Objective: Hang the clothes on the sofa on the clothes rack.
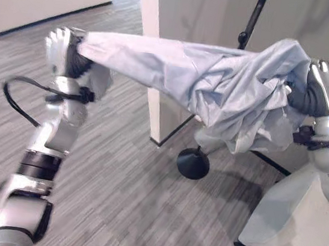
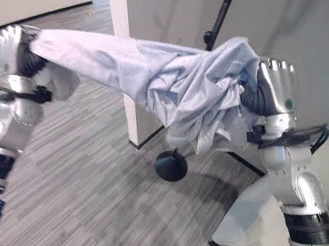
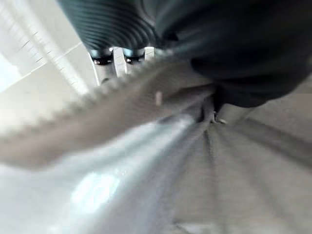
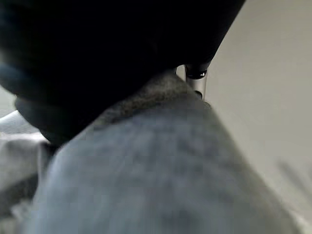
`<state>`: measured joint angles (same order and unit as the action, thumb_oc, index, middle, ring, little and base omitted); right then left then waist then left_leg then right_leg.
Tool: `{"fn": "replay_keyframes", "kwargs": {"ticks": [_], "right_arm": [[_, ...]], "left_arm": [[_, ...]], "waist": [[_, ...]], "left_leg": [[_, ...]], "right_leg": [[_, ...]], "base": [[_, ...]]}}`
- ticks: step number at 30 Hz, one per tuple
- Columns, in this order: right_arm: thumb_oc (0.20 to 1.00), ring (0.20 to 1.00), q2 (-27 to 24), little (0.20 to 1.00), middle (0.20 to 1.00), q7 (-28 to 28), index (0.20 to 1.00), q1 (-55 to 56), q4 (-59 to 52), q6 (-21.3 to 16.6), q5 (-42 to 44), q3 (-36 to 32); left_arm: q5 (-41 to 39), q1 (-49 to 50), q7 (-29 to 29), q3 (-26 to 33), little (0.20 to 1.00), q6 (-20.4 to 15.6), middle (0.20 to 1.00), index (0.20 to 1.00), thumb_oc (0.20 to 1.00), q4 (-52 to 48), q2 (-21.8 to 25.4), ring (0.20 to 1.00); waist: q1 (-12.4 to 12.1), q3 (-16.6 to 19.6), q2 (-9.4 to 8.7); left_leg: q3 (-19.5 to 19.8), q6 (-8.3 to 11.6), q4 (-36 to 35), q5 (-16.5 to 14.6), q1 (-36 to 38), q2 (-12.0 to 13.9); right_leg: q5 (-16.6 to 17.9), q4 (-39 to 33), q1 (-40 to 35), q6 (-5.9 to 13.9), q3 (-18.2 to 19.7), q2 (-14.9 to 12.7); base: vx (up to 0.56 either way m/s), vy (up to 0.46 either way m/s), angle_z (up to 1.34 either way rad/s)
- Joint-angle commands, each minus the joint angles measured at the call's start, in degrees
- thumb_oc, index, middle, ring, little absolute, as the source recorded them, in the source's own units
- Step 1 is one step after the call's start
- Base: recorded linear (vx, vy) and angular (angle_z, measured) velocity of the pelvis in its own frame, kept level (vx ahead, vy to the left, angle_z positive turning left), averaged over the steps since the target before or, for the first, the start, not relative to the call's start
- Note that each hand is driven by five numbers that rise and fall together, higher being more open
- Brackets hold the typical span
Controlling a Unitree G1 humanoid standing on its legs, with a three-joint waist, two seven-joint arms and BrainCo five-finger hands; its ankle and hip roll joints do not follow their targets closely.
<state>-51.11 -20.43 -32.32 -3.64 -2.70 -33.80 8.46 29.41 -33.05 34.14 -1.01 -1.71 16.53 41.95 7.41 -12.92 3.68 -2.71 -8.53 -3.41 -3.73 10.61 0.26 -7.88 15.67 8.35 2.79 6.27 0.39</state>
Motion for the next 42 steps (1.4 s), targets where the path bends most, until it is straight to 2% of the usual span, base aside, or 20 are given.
{"fn": "replay_keyframes", "kwargs": {"ticks": [1, 3, 6, 9, 15, 16, 17, 20, 25, 28, 29, 30, 32, 33, 34, 35, 38, 39, 41, 42], "right_arm": [[0.200, 0.200, -10.7, 0.200, 0.200, -7.1, 0.200, -9.3, 10.1, 5.8, 0.2, -2.8], [0.200, 0.200, -11.3, 0.200, 0.200, -7.2, 0.200, -10.8, 10.0, 5.0, 0.5, -1.7], [0.200, 0.200, -14.5, 0.200, 0.200, -8.2, 0.200, -15.0, 12.1, 5.4, 0.8, 0.5], [0.200, 0.200, -17.9, 0.200, 0.200, -8.5, 0.200, -22.5, 15.7, 5.0, 2.4, 6.8], [0.200, 0.200, -18.9, 0.200, 0.200, -7.9, 0.200, -31.5, 20.3, 4.0, 4.5, 16.2], [0.200, 0.200, -19.1, 0.200, 0.200, -7.6, 0.200, -32.4, 21.1, 3.9, 4.7, 17.4], [0.200, 0.200, -18.9, 0.200, 0.200, -6.4, 0.200, -35.0, 23.5, 3.0, 6.2, 21.6], [0.200, 0.200, -18.9, 0.200, 0.200, -5.6, 0.200, -34.7, 25.7, 2.4, 7.8, 22.7], [0.200, 0.200, -17.6, 0.200, 0.200, -4.8, 0.200, -32.9, 28.1, 1.9, 10.2, 22.7], [0.200, 0.200, -16.9, 0.200, 0.200, -2.8, 0.200, -29.4, 30.3, 1.1, 10.7, 24.0], [0.200, 0.200, -16.9, 0.200, 0.200, -2.8, 0.200, -29.4, 30.4, 1.1, 10.8, 24.1], [0.200, 0.200, -14.3, 0.200, 0.200, -1.4, 0.200, -24.7, 33.7, 0.8, 12.0, 23.7], [0.200, 0.200, -13.3, 0.200, 0.200, -1.1, 0.200, -23.1, 35.2, 0.7, 12.3, 23.7], [0.200, 0.200, -9.9, 0.200, 0.200, 0.2, 0.200, -19.9, 41.2, 0.7, 13.4, 24.8], [0.200, 0.200, -9.9, 0.200, 0.200, 0.2, 0.200, -19.9, 41.4, 0.6, 13.4, 24.9], [0.200, 0.200, -7.7, 0.200, 0.200, 0.9, 0.200, -17.3, 42.8, 0.9, 13.8, 24.2], [0.200, 0.200, -7.0, 0.200, 0.200, 1.1, 0.200, -16.3, 43.2, 1.0, 13.8, 23.8], [0.200, 0.200, -2.8, 0.200, 0.200, 1.4, 0.200, -13.5, 46.2, 1.2, 14.1, 23.2], [0.200, 0.200, -1.6, 0.200, 0.200, 1.5, 0.200, -12.4, 46.7, 1.3, 13.9, 23.0], [0.200, 0.200, 1.6, 0.200, 0.200, 1.6, 0.200, -8.9, 47.5, 1.5, 13.6, 21.3]], "left_arm": [[-0.5, -7.7, 4.8, 1.5, 0.200, 4.2, 0.200, 0.200, 0.200, 2.4, 10.4, 0.200], [-0.9, -10.6, 4.8, 0.0, 0.200, 3.9, 0.200, 0.200, 0.200, 3.3, 10.8, 0.200], [-1.4, -16.6, 5.2, -4.4, 0.200, 4.4, 0.200, 0.200, 0.200, 6.6, 13.3, 0.200], [-3.3, -26.4, 4.8, -15.3, 0.200, 4.8, 0.200, 0.200, 0.200, 15.5, 16.7, 0.200], [-6.5, -36.7, 3.0, -28.4, 0.200, 4.1, 0.200, 0.200, 0.200, 25.7, 18.5, 0.200], [-7.0, -37.5, 2.5, -29.8, 0.200, 4.0, 0.200, 0.200, 0.200, 27.1, 18.5, 0.200], [-8.1, -39.3, 0.3, -34.7, 0.200, 3.2, 0.200, 0.200, 0.200, 32.3, 17.2, 0.200], [-8.3, -38.1, -1.7, -36.5, 0.200, 2.5, 0.200, 0.200, 0.200, 35.1, 15.7, 0.200], [-7.6, -35.0, -4.0, -37.2, 0.200, 2.4, 0.200, 0.200, 0.200, 37.2, 12.9, 0.200], [-7.8, -30.4, -6.5, -35.3, 0.200, 2.2, 0.200, 0.200, 0.200, 40.7, 7.3, 0.200], [-7.7, -30.2, -6.5, -35.2, 0.200, 2.1, 0.200, 0.200, 0.200, 40.7, 7.2, 0.200], [-8.7, -25.5, -7.6, -31.4, 0.200, 2.0, 0.200, 0.200, 0.200, 41.7, 1.6, 0.200], [-8.9, -23.9, -8.1, -30.4, 0.200, 2.0, 0.200, 0.200, 0.200, 41.7, -0.1, 0.200], [-9.5, -22.4, -9.1, -28.1, 0.200, 1.9, 0.200, 0.200, 0.200, 41.0, -5.1, 0.200], [-9.4, -22.3, -9.1, -28.1, 0.200, 1.9, 0.200, 0.200, 0.200, 41.0, -5.1, 0.200], [-9.9, -21.2, -9.4, -26.4, 0.200, 1.8, 0.200, 0.200, 0.200, 39.6, -7.9, 0.200], [-9.9, -20.7, -9.5, -26.0, 0.200, 1.8, 0.200, 0.200, 0.200, 39.0, -8.8, 0.200], [-11.4, -19.0, -9.7, -22.6, 0.200, 1.4, 0.200, 0.200, 0.200, 37.4, -12.6, 0.200], [-11.7, -18.2, -9.7, -21.4, 0.200, 1.4, 0.200, 0.200, 0.200, 36.4, -13.5, 0.200], [-13.0, -16.2, -9.3, -17.8, 0.200, 1.0, 0.200, 0.200, 0.200, 33.3, -15.8, 0.200]], "waist": [[4.3, 1.8, 0.15], [4.4, 2.1, -0.20], [4.8, 3.5, 0.44], [5.6, 6.1, 0.48], [5.6, 6.2, -0.14], [5.6, 6.1, -0.35], [5.7, 5.6, -0.76], [5.8, 5.6, -1.02], [6.2, 5.5, -1.34], [6.7, 5.2, -2.05], [6.6, 5.3, -1.96], [7.2, 5.3, -2.07], [7.3, 5.6, -2.09], [7.5, 5.3, -2.27], [7.5, 5.4, -2.23], [7.7, 5.2, -2.22], [7.7, 5.3, -2.15], [7.9, 5.3, -1.86], [7.9, 5.6, -1.77], [7.9, 5.8, -1.56]], "left_leg": [[4.3, 8.40, -1.6, 5.0, 4.4, 0.2], [4.4, 7.96, -1.6, 4.5, 4.4, 0.2], [5.0, 7.37, -1.6, 4.7, 5.2, 1.8], [4.5, 7.34, -1.6, 5.5, 6.0, 4.7], [3.9, 7.54, -1.6, 6.4, 6.4, 6.6], [3.8, 7.55, -1.6, 6.6, 6.5, 6.7], [3.4, 7.48, -1.6, 6.7, 7.6, 7.6], [3.0, 7.39, -1.6, 6.9, 7.8, 8.1], [2.8, 7.58, -1.6, 7.1, 7.4, 8.3], [2.5, 7.71, -1.6, 6.9, 7.2, 8.7], [2.5, 7.71, -1.6, 6.9, 7.2, 8.7], [2.0, 7.83, -1.6, 7.1, 7.0, 9.0], [1.9, 7.91, -1.6, 7.1, 6.7, 9.1], [1.6, 8.16, -1.6, 7.1, 6.2, 9.3], [1.6, 8.17, -1.6, 7.1, 6.1, 9.3], [1.6, 8.22, -1.6, 7.0, 5.7, 9.5], [1.5, 8.22, -1.6, 7.0, 5.5, 9.5], [1.3, 8.14, -1.6, 7.1, 5.3, 9.8], [1.3, 8.11, -1.6, 7.2, 5.2, 9.8], [1.3, 8.07, -1.6, 7.5, 5.1, 10.0]], "right_leg": [[10.7, -13.8, -2.4, -1.93, -0.3, 1.5], [11.2, -14.2, -4.1, -1.90, -0.6, 1.0], [12.0, -14.2, -4.9, -0.88, -1.1, 1.3], [13.4, -15.7, -6.0, -0.11, -1.9, 0.1], [14.5, -16.2, -6.8, 0.07, -2.0, -0.4], [14.6, -16.0, -6.7, 0.05, -2.0, -0.5], [14.5, -15.6, -6.8, 0.06, -1.9, -0.5], [14.7, -15.8, -7.0, -0.01, -2.0, -0.6], [14.9, -15.5, -6.6, -0.20, -2.0, -0.7], [14.8, -15.0, -5.9, -0.37, -2.0, -0.8], [14.8, -15.0, -5.9, -0.37, -2.0, -0.8], [14.8, -14.5, -5.3, -0.42, -2.2, -0.6], [14.8, -14.2, -4.9, -0.42, -2.2, -0.6], [14.6, -13.6, -4.2, -0.45, -2.3, -0.7], [14.6, -13.6, -4.1, -0.45, -2.3, -0.7], [14.4, -13.2, -3.3, -0.56, -2.5, -0.7], [14.2, -13.0, -3.0, -0.60, -2.5, -0.7], [14.3, -12.8, -2.5, -0.58, -2.4, -0.7], [14.3, -12.8, -2.4, -0.57, -2.4, -0.7], [14.4, -12.8, -2.4, -0.64, -2.2, -0.8]], "base": [[0.16, 0.040, 0.46], [0.15, -0.052, 1.00], [0.22, -0.083, 0.46], [0.24, -0.129, 0.10], [0.11, -0.079, 0.05], [0.16, -0.118, -0.18], [0.14, -0.088, -0.14], [0.10, -0.081, -0.07], [0.06, -0.051, 0.06], [0.06, -0.062, 0.04], [0.13, -0.088, -0.02], [0.11, -0.075, -0.01], [0.09, -0.077, -0.04], [0.04, -0.060, -0.01], [0.07, -0.098, 0.01], [0.02, -0.039, 0.04], [0.03, -0.037, 0.03], [0.04, -0.060, 0.00], [0.04, -0.051, 0.00], [0.03, -0.026, 0.03]]}}
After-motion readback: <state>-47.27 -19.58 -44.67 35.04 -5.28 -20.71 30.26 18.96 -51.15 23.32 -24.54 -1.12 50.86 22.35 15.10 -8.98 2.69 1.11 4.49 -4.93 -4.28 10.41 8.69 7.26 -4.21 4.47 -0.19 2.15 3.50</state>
